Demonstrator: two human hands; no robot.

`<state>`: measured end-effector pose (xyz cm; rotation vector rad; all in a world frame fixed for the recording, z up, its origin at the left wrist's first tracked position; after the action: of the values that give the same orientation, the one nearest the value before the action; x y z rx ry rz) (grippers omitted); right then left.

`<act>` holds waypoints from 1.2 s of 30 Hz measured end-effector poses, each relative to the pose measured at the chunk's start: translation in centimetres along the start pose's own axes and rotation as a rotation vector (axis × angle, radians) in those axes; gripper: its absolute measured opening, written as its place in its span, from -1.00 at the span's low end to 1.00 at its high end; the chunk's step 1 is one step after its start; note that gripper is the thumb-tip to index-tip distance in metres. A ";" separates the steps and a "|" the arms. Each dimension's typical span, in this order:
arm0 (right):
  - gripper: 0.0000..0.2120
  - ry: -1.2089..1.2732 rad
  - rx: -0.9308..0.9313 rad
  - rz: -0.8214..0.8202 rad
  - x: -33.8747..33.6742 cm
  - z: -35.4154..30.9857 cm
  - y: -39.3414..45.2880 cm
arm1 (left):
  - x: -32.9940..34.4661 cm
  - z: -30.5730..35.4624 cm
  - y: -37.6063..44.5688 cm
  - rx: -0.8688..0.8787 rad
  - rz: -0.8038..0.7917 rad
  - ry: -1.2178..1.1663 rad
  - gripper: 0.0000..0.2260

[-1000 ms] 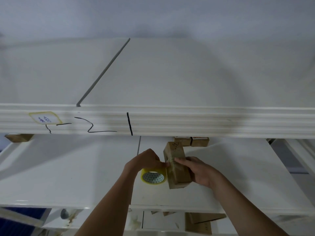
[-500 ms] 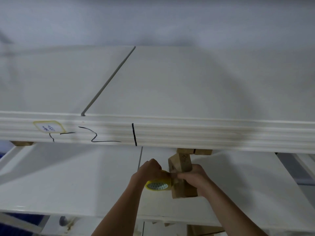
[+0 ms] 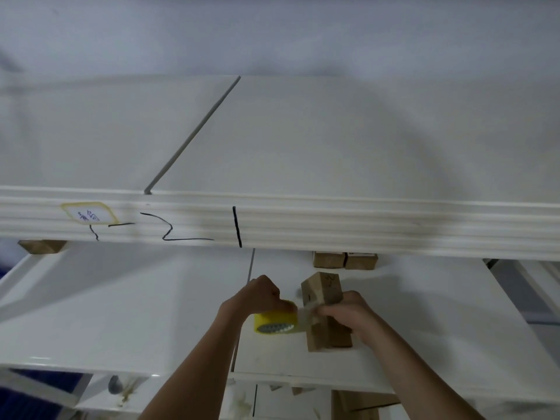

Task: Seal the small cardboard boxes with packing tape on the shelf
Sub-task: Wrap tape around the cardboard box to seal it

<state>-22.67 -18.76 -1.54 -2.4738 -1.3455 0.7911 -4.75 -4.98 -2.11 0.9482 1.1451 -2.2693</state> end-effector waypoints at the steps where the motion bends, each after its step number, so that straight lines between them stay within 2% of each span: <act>1: -0.58 0.006 0.002 0.004 -0.1 0.0 0.0 | -0.2 0.1 0.1 -0.007 0.017 0.021 -0.56; 4: -0.58 0.049 -0.023 -0.012 -0.9 -0.6 0.1 | -0.5 -0.1 0.2 -0.057 0.072 0.176 -0.43; 7: -0.64 0.087 -0.060 -0.030 -1.5 -1.3 -0.2 | -0.2 0.2 0.2 -0.066 0.062 0.224 -0.34; 12: -0.69 0.226 -0.089 -0.080 -1.7 -1.7 -1.0 | -0.4 1.7 -0.3 -0.036 0.055 0.177 -0.39; 17: -0.73 0.347 -0.127 -0.035 -2.6 -1.8 -1.0 | -0.3 2.3 -0.2 -0.017 0.039 0.119 -0.37; 21: -0.81 0.493 -0.119 -0.046 -3.2 -1.6 -0.9 | -1.0 3.9 -0.5 0.034 0.078 0.047 -0.44; 23: -0.73 0.516 -0.111 -0.031 -3.1 -1.5 -0.7 | -1.6 4.5 -0.6 0.045 0.097 0.091 -0.45; 26: -0.45 0.415 -0.148 -0.047 -2.1 -2.1 -0.4 | -2.4 4.4 -0.6 0.055 0.081 0.231 -0.43; 30: -0.50 0.299 -0.147 -0.040 -1.2 -2.5 -0.5 | -2.8 3.5 -0.8 0.034 0.024 0.245 -0.46; 34: -0.48 0.297 -0.113 -0.053 -1.9 -2.0 -0.5 | -1.5 1.8 -0.5 0.078 -0.139 0.051 -0.56; 36: -0.47 0.297 -0.109 -0.051 -2.5 -1.9 -0.5 | -1.1 0.8 -0.6 0.093 -0.162 -0.063 -0.58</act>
<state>-23.05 -20.43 1.12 -2.5028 -1.3650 0.3288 -4.63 -5.23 -0.66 0.8388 1.1351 -2.4827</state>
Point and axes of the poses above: each hand's wrist, its own y-axis towards the middle knuckle, its own x-axis out of the palm, z = x × y, the point moved 3 cm from there along y, towards the middle knuckle, and after that the axes turned 12 degrees about -x, right-handed, at the moved point
